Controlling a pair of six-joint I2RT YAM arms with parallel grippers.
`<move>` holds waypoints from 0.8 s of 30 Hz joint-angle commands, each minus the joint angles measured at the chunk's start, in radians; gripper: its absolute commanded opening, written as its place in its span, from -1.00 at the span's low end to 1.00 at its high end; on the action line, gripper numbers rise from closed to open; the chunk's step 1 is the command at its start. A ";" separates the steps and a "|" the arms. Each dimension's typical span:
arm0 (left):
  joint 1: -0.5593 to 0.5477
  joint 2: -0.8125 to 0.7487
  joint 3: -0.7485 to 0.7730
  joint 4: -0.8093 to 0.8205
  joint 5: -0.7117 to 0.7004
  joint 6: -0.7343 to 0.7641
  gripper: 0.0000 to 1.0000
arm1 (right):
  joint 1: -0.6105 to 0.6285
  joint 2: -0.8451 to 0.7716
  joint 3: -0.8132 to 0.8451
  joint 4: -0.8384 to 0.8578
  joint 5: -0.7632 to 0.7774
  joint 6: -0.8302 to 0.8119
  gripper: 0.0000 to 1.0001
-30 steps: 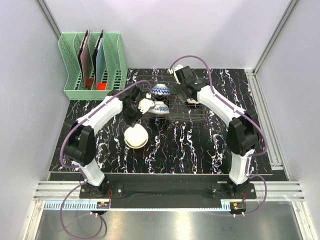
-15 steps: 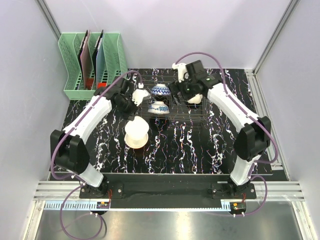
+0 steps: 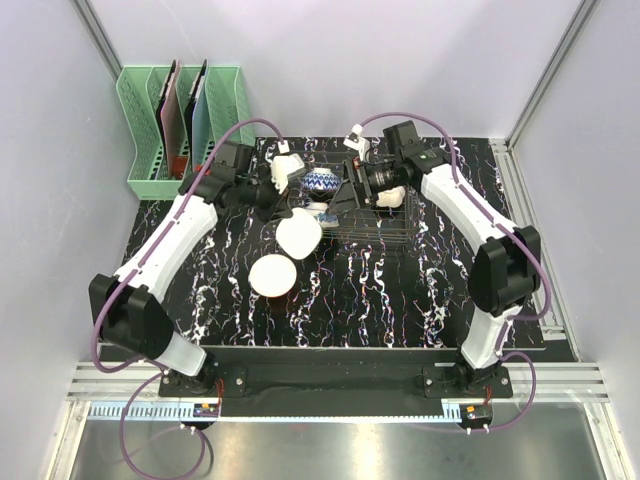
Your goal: Load the bowls into the dish rack
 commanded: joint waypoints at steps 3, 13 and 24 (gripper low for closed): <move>-0.059 -0.073 0.038 0.130 0.051 -0.010 -1.00 | 0.007 0.055 -0.028 0.075 -0.250 0.098 0.99; -0.105 -0.090 0.030 0.155 0.028 -0.001 -1.00 | 0.008 0.069 -0.061 0.121 -0.334 0.146 0.99; -0.140 -0.079 0.036 0.163 -0.002 0.000 -1.00 | 0.054 0.036 -0.104 0.141 -0.360 0.158 0.99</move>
